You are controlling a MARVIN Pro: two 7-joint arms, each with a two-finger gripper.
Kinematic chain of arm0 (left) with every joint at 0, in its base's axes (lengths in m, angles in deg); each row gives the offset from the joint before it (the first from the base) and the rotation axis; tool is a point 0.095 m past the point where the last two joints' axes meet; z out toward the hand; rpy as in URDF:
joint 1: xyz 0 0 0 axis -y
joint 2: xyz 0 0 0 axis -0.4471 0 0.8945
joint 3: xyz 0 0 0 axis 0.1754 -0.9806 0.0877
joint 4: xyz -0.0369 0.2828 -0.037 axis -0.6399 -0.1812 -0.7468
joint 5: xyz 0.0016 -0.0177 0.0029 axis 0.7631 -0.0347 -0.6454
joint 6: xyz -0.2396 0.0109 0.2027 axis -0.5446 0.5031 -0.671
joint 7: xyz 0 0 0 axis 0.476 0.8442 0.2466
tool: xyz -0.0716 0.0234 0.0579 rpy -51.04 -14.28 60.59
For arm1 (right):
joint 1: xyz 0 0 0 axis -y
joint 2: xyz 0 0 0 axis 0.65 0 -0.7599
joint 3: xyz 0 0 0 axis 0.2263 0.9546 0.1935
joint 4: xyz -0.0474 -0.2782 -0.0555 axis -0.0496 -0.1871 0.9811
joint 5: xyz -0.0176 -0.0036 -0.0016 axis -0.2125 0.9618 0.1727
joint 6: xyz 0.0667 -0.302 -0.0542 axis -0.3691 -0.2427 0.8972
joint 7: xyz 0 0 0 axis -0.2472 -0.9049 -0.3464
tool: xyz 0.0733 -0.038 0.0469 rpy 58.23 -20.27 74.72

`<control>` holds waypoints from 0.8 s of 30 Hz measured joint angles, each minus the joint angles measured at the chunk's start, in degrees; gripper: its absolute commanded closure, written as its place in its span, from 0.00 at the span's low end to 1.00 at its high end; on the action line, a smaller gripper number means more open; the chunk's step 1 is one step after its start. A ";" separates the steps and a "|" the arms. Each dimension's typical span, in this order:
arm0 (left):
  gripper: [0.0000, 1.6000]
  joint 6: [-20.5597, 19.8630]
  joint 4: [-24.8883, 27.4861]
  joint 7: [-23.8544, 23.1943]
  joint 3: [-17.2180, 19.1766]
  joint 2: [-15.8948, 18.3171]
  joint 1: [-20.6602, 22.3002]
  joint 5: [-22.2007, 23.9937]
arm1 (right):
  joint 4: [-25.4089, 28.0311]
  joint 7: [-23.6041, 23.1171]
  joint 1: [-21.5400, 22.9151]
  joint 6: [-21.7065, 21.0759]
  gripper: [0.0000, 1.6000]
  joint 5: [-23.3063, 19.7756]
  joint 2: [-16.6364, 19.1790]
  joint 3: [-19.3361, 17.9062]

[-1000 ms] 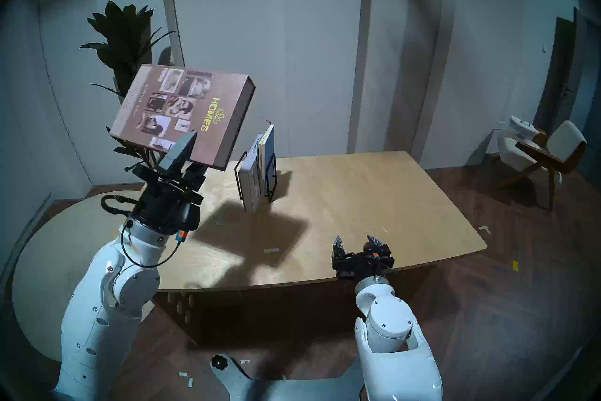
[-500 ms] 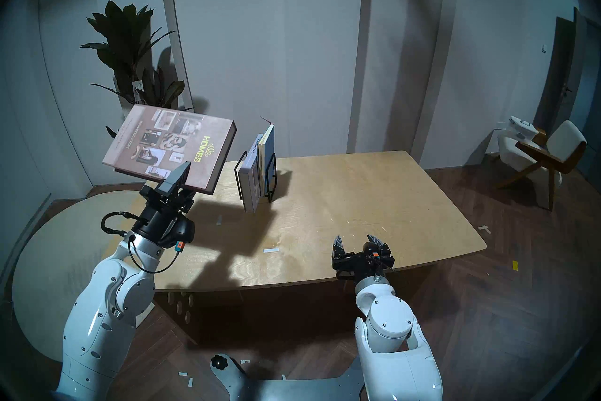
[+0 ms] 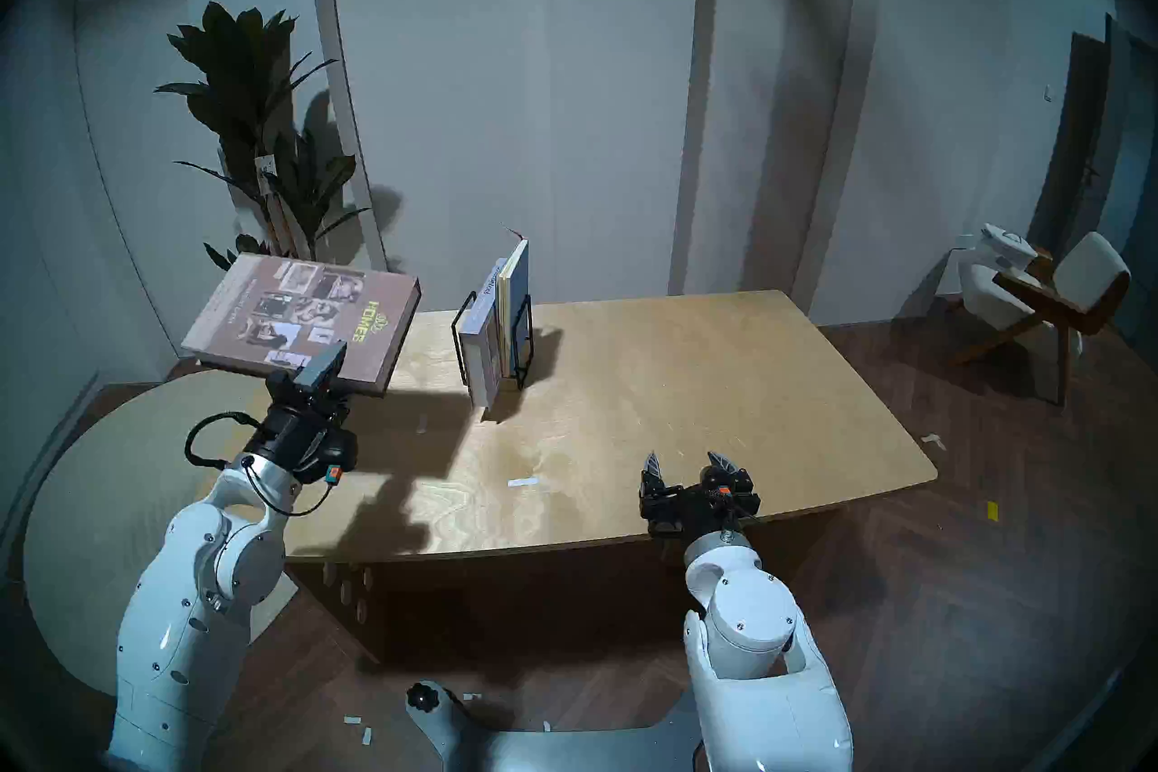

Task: Stack the books into one stack

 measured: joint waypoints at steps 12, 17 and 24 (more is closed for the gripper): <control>1.00 0.16 -6.10 -0.79 -2.16 -1.37 0.16 1.05 | 0.03 -0.01 -0.01 0.00 0.00 0.00 0.00 0.00; 1.00 2.75 -6.07 -4.11 -2.37 -0.65 0.58 3.33 | 0.03 -0.01 -0.01 0.00 0.00 0.00 -0.01 0.00; 1.00 6.07 -9.85 -13.04 -2.31 1.66 3.73 6.75 | 0.01 -0.01 -0.01 0.00 0.00 0.00 -0.01 -0.01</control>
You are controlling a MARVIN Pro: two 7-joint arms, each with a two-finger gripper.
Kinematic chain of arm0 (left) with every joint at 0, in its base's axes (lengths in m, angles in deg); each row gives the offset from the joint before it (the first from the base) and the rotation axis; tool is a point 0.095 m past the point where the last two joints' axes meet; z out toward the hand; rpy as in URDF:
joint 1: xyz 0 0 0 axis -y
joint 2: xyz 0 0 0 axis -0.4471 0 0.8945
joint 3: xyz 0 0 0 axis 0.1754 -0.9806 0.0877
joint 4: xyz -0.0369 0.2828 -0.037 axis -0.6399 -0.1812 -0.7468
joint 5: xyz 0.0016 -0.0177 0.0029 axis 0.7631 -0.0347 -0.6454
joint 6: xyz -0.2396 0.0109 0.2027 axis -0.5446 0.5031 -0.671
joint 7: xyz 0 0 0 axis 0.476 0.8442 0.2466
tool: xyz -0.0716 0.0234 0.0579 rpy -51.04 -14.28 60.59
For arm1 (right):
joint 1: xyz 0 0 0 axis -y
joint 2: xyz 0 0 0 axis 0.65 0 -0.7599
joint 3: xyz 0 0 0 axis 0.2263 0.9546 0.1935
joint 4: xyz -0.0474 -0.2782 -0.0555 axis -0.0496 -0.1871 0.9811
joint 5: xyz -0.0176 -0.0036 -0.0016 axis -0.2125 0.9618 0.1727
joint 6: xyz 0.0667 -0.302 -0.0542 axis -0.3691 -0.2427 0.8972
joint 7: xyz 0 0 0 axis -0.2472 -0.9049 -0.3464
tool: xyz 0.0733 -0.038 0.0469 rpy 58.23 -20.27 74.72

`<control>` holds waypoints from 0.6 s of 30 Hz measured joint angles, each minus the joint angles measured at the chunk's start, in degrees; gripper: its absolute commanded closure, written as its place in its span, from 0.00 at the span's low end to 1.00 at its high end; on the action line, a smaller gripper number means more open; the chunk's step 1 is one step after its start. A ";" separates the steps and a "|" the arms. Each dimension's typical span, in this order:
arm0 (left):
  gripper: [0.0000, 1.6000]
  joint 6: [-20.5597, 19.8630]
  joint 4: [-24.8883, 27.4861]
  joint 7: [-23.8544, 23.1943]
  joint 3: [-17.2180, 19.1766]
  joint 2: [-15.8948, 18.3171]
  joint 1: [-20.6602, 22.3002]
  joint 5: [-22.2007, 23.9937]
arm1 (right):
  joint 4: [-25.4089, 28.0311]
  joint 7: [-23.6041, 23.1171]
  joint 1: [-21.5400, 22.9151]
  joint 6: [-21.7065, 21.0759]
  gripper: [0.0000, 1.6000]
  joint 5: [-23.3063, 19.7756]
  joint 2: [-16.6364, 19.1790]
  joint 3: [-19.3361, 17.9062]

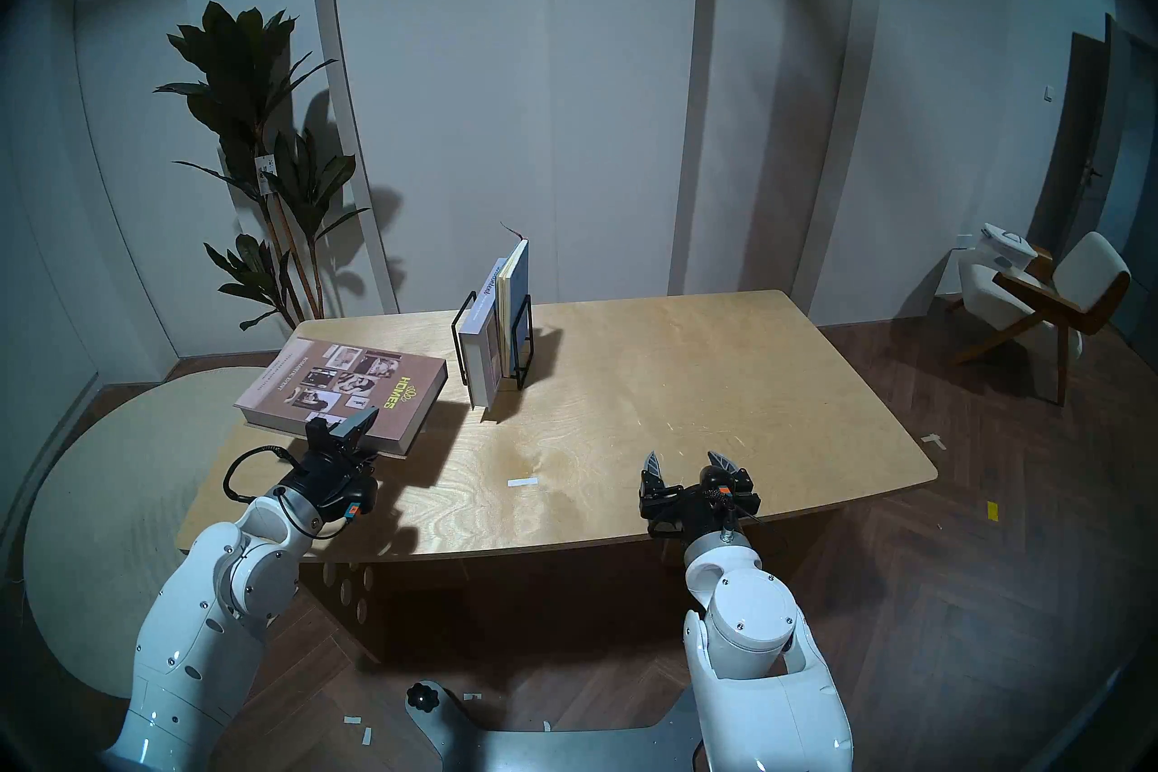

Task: Stack the books into one stack

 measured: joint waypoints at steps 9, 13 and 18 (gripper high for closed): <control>1.00 2.11 -2.62 -6.67 -2.20 1.96 3.10 0.06 | -0.01 0.00 0.00 0.00 0.00 0.00 0.00 0.00; 1.00 2.54 -2.38 -8.27 -2.77 2.20 3.74 0.39 | -0.01 0.00 0.00 0.00 0.00 0.00 0.00 0.00; 1.00 2.70 -2.49 -10.20 -2.33 2.35 4.43 1.48 | -0.01 0.00 0.00 0.00 0.00 0.00 0.00 0.00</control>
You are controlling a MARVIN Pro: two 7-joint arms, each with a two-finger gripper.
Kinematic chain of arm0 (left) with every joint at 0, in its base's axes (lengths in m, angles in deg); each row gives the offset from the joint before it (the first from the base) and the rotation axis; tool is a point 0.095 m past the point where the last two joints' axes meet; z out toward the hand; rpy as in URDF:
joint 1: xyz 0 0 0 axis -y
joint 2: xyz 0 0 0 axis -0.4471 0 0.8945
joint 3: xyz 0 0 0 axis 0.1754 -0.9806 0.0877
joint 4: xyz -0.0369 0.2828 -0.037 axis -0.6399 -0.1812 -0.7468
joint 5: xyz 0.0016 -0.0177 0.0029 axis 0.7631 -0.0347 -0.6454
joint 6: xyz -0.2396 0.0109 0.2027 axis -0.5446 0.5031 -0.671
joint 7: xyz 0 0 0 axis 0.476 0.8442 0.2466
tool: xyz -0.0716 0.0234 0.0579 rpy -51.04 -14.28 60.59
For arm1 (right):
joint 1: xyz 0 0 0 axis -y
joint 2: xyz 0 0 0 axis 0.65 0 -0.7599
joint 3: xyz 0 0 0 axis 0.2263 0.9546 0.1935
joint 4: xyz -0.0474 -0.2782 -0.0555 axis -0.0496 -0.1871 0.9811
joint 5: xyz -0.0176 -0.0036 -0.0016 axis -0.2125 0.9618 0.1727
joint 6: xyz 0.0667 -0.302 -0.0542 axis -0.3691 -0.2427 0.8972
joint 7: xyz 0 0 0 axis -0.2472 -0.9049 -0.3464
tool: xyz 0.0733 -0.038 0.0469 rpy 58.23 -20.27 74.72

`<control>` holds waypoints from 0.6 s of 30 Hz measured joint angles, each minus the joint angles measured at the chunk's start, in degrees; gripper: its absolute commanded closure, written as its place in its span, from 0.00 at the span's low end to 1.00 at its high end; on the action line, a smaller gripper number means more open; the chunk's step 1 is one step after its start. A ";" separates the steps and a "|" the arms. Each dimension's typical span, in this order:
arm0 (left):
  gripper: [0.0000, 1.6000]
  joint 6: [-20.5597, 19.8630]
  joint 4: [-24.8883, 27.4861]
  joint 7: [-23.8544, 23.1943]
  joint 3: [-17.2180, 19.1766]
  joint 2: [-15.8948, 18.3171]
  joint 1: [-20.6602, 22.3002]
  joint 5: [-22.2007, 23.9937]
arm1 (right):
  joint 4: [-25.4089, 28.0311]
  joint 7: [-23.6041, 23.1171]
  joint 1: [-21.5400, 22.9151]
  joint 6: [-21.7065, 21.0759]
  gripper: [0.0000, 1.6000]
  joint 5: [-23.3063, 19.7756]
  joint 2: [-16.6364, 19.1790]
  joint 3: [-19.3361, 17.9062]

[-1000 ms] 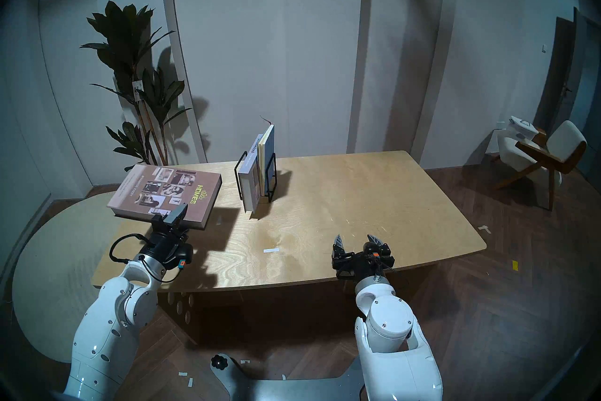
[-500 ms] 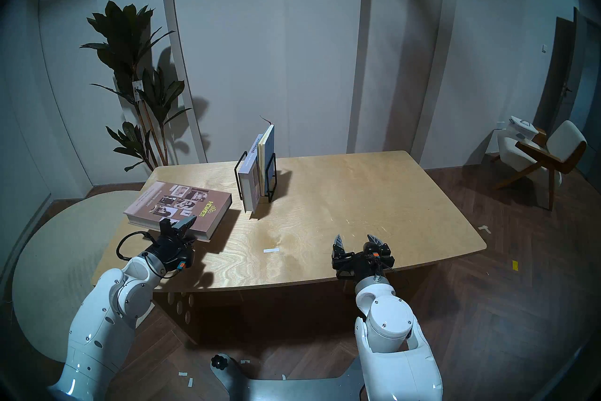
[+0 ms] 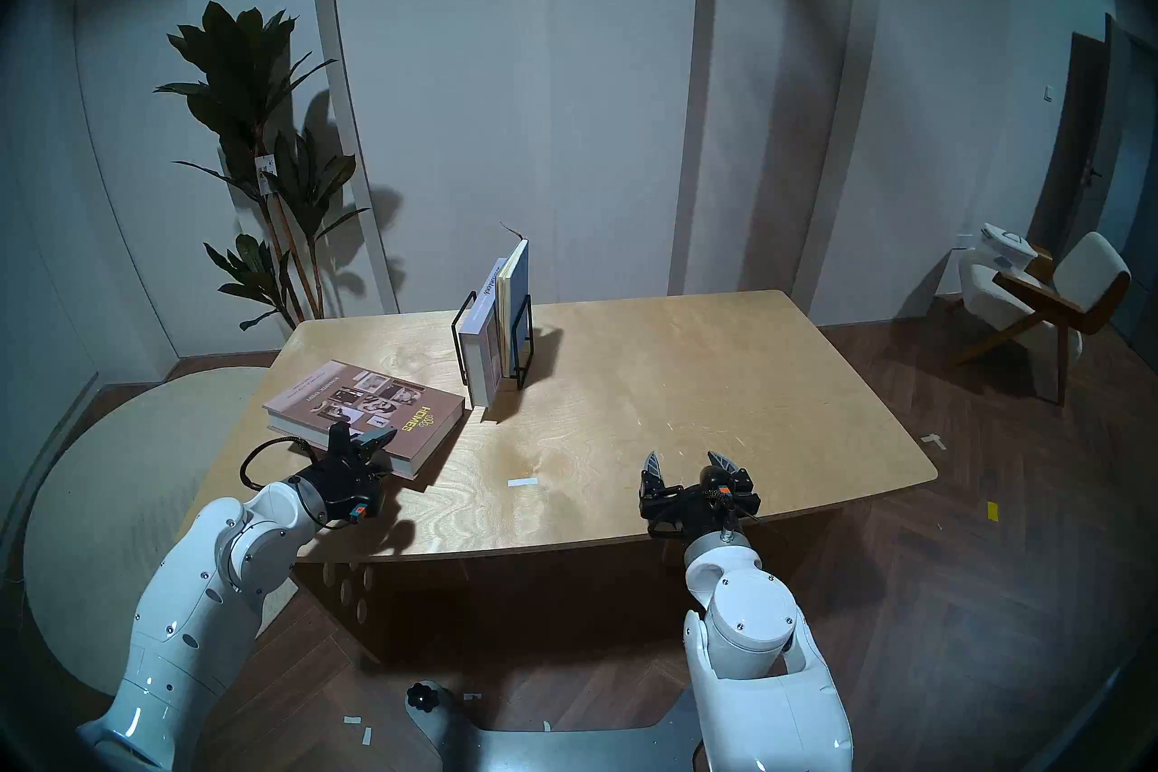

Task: Stack the books into one stack

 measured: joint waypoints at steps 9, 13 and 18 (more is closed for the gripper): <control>1.00 1.86 -0.53 -3.96 1.06 1.05 1.23 2.82 | 0.01 0.00 0.00 0.00 0.00 0.00 0.00 0.00; 1.00 3.02 -0.53 -6.34 0.67 1.95 2.10 3.72 | 0.02 0.00 0.00 0.00 0.00 0.00 0.00 0.00; 0.00 4.20 -0.41 -9.88 -0.96 3.19 3.77 4.06 | 0.02 -0.01 -0.01 0.00 0.00 0.00 -0.01 0.00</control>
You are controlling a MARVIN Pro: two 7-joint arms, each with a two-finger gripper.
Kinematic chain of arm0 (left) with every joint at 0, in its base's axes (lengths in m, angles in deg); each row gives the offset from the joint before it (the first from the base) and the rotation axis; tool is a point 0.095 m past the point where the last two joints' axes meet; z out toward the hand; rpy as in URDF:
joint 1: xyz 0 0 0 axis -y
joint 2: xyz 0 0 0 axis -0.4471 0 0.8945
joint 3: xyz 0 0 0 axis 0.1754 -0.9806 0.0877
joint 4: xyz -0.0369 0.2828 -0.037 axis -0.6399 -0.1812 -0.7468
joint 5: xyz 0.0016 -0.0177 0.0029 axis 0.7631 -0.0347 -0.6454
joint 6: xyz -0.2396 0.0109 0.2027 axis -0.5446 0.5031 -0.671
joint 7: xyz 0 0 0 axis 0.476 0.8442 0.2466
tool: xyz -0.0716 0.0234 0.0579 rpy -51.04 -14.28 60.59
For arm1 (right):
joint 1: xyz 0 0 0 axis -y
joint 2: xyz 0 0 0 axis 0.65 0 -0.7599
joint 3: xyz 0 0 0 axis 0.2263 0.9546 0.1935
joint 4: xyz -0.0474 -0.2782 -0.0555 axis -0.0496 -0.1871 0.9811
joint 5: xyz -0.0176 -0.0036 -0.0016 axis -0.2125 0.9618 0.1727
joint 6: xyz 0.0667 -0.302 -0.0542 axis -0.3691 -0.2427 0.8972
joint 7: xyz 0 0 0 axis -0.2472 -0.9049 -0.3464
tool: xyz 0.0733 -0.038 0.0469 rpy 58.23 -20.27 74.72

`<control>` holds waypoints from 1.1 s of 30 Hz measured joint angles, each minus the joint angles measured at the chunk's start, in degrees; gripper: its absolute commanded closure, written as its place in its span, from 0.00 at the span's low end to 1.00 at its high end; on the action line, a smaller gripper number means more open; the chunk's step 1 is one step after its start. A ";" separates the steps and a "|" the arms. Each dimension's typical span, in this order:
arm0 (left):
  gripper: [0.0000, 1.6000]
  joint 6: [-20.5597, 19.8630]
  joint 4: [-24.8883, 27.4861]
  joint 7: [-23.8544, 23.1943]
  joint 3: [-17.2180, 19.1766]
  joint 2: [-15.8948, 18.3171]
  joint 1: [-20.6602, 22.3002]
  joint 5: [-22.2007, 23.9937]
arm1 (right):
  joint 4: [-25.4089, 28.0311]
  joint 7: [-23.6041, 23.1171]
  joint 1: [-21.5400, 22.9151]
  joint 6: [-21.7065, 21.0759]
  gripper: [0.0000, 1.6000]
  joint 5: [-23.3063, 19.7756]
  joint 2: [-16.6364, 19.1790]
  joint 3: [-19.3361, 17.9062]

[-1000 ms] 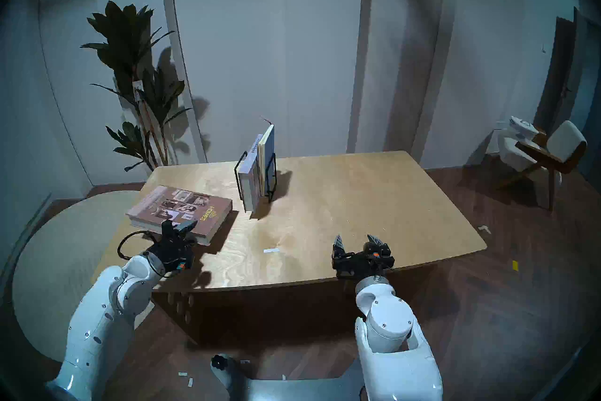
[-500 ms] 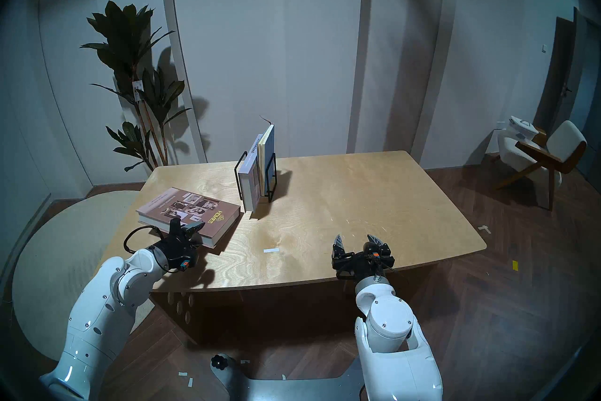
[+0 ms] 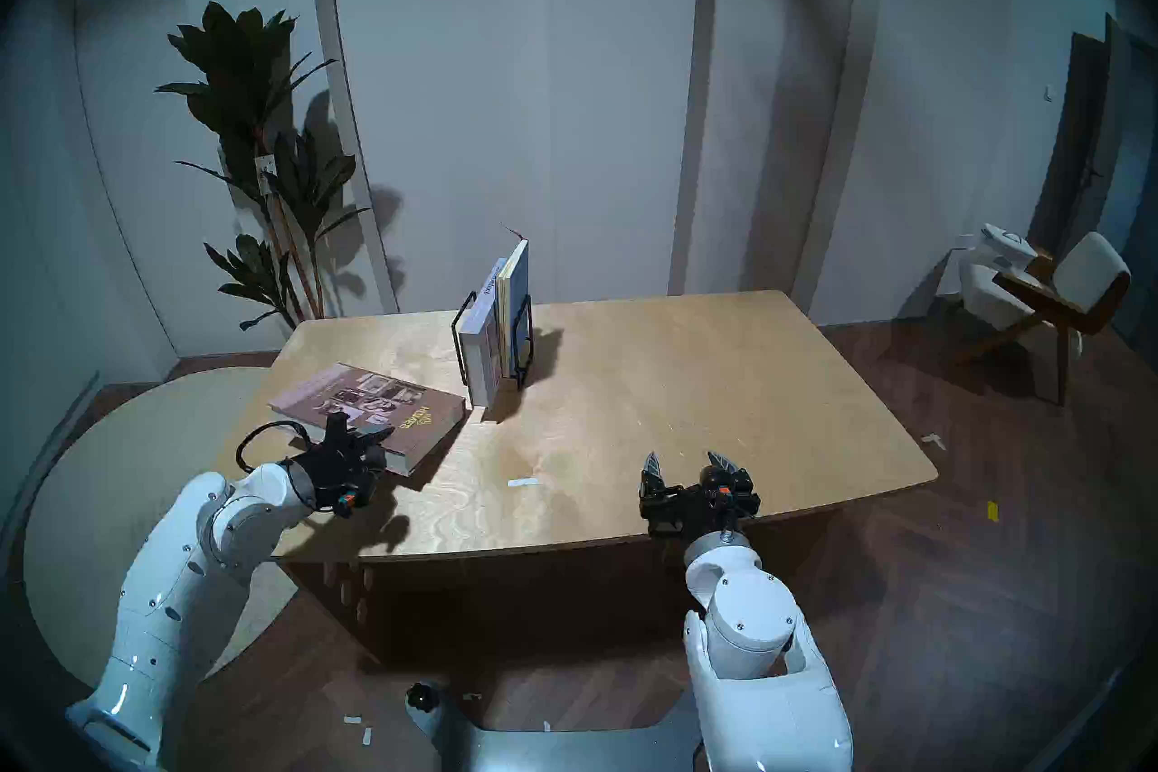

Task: Stack the books into one stack

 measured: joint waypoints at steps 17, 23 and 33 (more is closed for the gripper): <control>0.00 13.64 9.20 -13.28 3.64 9.98 2.48 -2.78 | -0.18 0.00 0.05 0.01 0.00 0.00 0.00 0.00; 0.00 19.23 13.73 -17.55 5.07 13.37 1.79 2.43 | -0.17 0.00 0.04 0.01 0.00 0.00 0.00 0.00; 0.00 21.58 16.98 -23.97 5.45 15.35 -1.68 11.99 | -0.03 0.00 0.01 0.00 0.00 0.00 -0.01 -0.01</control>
